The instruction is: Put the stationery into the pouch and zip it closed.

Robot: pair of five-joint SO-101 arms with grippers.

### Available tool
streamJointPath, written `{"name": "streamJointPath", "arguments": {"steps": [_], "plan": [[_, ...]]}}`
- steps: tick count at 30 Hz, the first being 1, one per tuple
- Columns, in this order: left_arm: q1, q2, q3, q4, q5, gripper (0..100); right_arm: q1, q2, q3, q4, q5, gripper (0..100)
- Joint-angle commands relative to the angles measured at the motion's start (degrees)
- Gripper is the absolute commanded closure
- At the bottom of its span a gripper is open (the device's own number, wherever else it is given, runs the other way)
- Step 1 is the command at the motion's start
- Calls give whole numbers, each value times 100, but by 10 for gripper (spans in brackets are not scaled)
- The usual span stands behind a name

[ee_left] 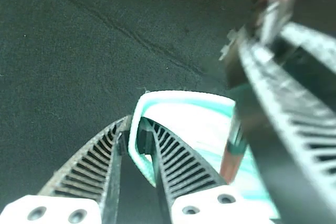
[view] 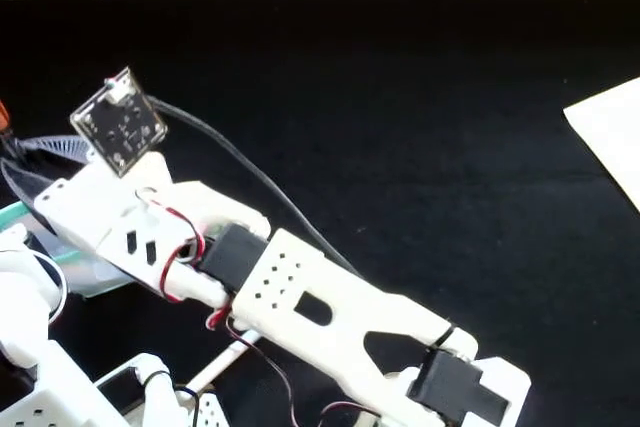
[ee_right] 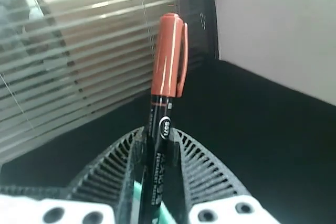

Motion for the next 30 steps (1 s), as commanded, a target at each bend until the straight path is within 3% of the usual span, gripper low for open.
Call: {"name": "streamJointPath", "arguments": {"steps": [1, 9, 16, 26, 30], "plan": [[119, 75, 593, 237, 70, 993, -4, -479, 374, -84, 18, 992], [119, 110, 602, 141, 79, 993, -4, -1367, 1244, -84, 18, 987], [119, 84, 602, 141, 88, 993, -13, -1473, 1473, -84, 18, 786], [119, 92, 602, 114, 88, 993, 22, -1727, 1464, -40, 18, 779], [119, 110, 611, 105, 88, 993, -92, -1745, 1411, 330, 703, 779]]}}
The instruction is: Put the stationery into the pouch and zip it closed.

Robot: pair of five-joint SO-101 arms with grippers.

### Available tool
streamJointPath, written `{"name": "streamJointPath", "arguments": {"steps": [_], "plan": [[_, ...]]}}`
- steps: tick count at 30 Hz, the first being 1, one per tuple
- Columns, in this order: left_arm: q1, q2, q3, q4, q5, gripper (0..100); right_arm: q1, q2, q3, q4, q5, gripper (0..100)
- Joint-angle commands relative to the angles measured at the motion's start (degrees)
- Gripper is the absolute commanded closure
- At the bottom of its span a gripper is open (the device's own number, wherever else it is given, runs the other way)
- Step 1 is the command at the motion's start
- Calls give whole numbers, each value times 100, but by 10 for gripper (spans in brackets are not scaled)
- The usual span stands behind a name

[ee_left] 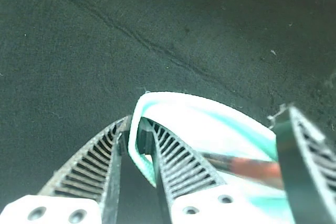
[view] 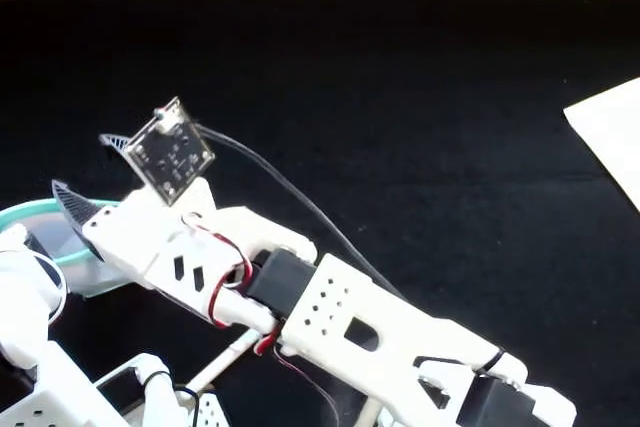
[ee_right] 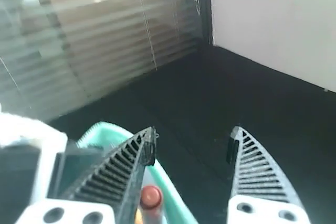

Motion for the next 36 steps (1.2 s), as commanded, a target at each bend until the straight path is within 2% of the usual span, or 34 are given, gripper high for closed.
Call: {"name": "streamJointPath", "arguments": {"steps": [1, 7, 13, 17, 21, 29, 32, 36], "plan": [[119, 110, 611, 105, 88, 993, -189, -286, -119, 180, 589, 779], [119, 110, 611, 105, 88, 993, -295, -277, -690, 549, 756, 779], [119, 75, 611, 123, 88, 993, 1103, -277, -1754, 1429, 730, 779], [119, 75, 611, 105, 88, 993, 1481, -277, -1833, 2000, 730, 779], [119, 75, 611, 97, 88, 993, 1446, -268, -1710, 2255, 730, 779], [119, 75, 611, 97, 88, 993, 629, -277, -1121, 2264, 703, 779], [119, 75, 611, 97, 88, 993, 400, -277, -1112, 2290, 308, 779], [119, 75, 611, 105, 88, 993, 321, -277, -1059, 2281, 237, 779]]}}
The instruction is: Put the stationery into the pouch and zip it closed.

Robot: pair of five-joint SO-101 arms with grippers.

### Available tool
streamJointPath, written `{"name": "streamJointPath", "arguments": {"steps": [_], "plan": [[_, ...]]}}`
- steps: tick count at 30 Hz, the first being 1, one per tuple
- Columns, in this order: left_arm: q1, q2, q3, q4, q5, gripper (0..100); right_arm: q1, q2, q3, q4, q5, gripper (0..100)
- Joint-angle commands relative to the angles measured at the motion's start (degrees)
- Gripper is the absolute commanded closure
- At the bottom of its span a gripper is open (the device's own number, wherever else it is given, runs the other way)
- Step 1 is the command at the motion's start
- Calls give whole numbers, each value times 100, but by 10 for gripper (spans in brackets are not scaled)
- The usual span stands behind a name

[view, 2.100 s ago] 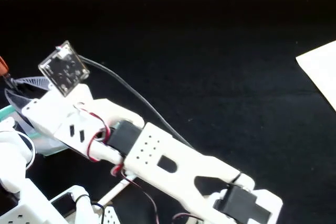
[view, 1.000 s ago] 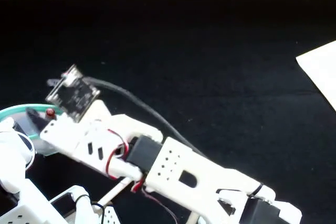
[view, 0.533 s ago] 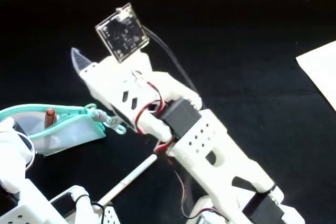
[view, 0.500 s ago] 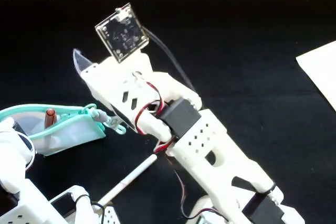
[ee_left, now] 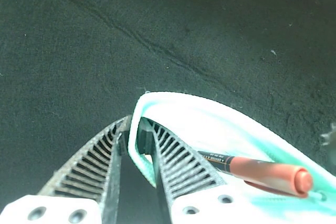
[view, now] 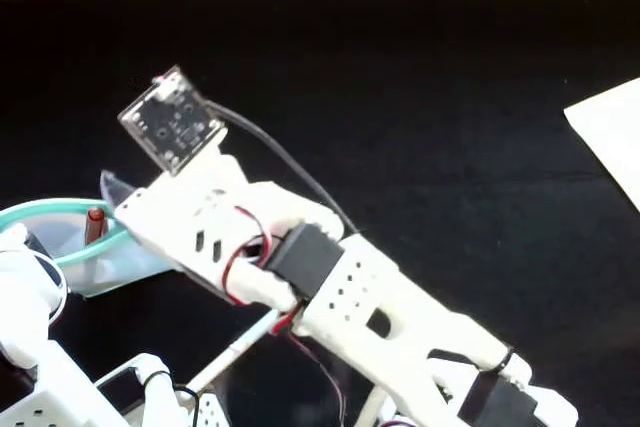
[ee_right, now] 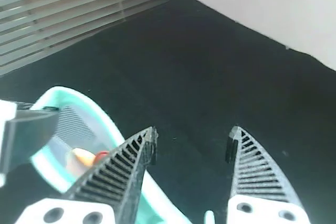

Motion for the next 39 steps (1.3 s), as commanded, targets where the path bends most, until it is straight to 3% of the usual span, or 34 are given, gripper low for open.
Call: {"name": "streamJointPath", "arguments": {"steps": [1, 7, 20, 29, 39], "plan": [[119, 75, 602, 105, 88, 993, -66, -215, -13, 13, -97, 779], [119, 75, 602, 105, 88, 993, -154, -215, -57, 119, -123, 779], [92, 66, 1288, -167, 88, 993, -1481, -154, -48, -110, -123, 779], [110, 66, 1297, -220, 97, 993, -629, -224, -75, -110, -105, 779], [110, 66, 1288, -220, 97, 993, -356, -224, -22, 259, -88, 779]]}}
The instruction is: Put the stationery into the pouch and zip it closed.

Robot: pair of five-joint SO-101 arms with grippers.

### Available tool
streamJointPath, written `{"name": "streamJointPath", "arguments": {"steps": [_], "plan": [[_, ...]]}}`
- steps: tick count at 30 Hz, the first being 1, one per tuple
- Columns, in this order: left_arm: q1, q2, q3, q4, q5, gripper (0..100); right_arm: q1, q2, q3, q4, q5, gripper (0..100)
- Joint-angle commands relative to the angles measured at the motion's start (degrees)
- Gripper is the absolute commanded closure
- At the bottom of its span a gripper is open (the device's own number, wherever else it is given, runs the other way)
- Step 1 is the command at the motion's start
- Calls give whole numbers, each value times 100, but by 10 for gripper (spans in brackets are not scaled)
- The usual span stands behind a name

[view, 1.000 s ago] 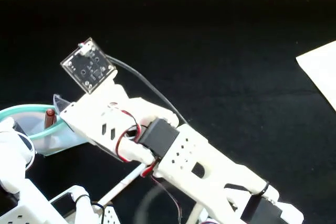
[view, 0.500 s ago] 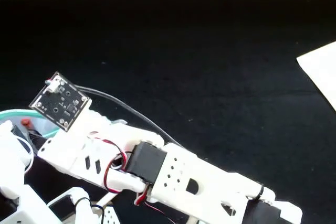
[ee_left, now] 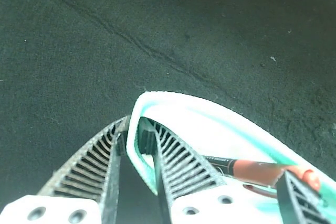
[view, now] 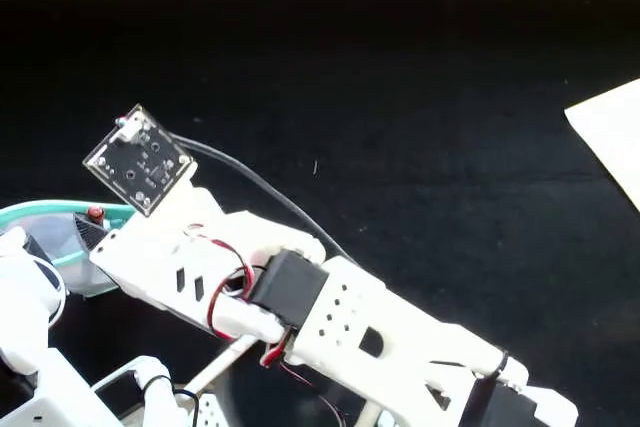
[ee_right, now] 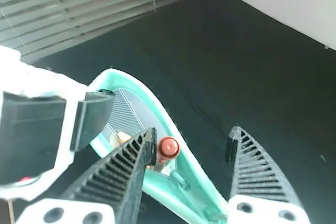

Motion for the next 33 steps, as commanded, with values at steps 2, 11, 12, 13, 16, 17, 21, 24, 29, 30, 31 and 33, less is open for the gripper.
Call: {"name": "streamJointPath", "arguments": {"steps": [2, 11, 12, 13, 16, 17, 21, 24, 29, 30, 31, 33], "plan": [[110, 136, 813, 88, 97, 993, 497, -224, -84, 321, -26, 779], [110, 136, 822, 9, 97, 993, 505, -831, -224, 374, -70, 779], [110, 136, 822, 0, 97, 993, 426, -804, -224, 382, -70, 779], [110, 136, 822, 0, 97, 993, 365, -787, -224, 444, -88, 779], [110, 136, 831, 9, 97, 993, 277, -787, -224, 593, -378, 779], [110, 136, 831, 9, 97, 993, 277, -778, -224, 611, -440, 779], [110, 136, 840, 9, 97, 993, 295, -769, -268, 611, -431, 779], [110, 136, 840, 9, 97, 993, 277, -760, -470, 593, -431, 779], [110, 136, 840, 9, 97, 993, 347, -760, -945, 1015, -431, 779], [110, 136, 840, 9, 97, 993, 312, -760, -971, 1191, -448, 779], [110, 136, 840, 9, 97, 993, 251, -769, -980, 1349, -466, 779], [110, 136, 848, 9, 97, 993, 101, -804, -945, 1525, -466, 781]]}}
